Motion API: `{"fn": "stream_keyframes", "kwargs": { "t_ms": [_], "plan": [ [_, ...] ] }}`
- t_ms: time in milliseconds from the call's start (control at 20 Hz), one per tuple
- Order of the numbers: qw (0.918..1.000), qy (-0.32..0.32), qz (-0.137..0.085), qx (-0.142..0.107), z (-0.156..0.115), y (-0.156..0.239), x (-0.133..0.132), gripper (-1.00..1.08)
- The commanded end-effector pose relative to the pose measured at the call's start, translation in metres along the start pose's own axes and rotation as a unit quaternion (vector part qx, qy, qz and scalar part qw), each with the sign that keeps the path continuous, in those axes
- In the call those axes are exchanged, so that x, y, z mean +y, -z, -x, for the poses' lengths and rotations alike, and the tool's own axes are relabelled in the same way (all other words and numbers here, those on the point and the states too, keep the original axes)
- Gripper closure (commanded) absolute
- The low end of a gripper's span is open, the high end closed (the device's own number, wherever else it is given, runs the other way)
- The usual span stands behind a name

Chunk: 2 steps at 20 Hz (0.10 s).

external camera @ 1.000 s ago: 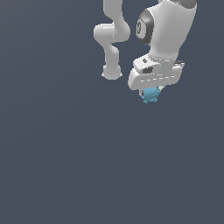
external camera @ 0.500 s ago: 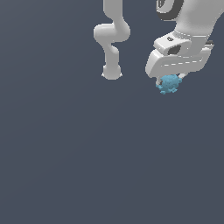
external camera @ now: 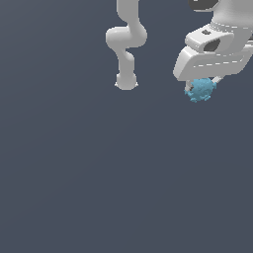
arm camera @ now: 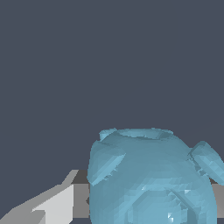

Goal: Pick up the object and move it to a goal position.

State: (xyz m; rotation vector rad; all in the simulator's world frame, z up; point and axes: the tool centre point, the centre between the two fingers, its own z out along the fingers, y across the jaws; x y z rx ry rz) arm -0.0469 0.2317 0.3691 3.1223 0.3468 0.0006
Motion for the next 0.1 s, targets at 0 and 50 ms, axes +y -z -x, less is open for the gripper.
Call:
{"fn": "stream_keyframes", "kwargs": {
  "t_ms": [0,50],
  "plan": [
    [1.0,0.0,0.0,0.0,-0.0012,0.0016,-0.0008,1.08],
    [1.0,0.0,0.0,0.0,-0.0012,0.0016,-0.0007,1.08]
  ]
}}
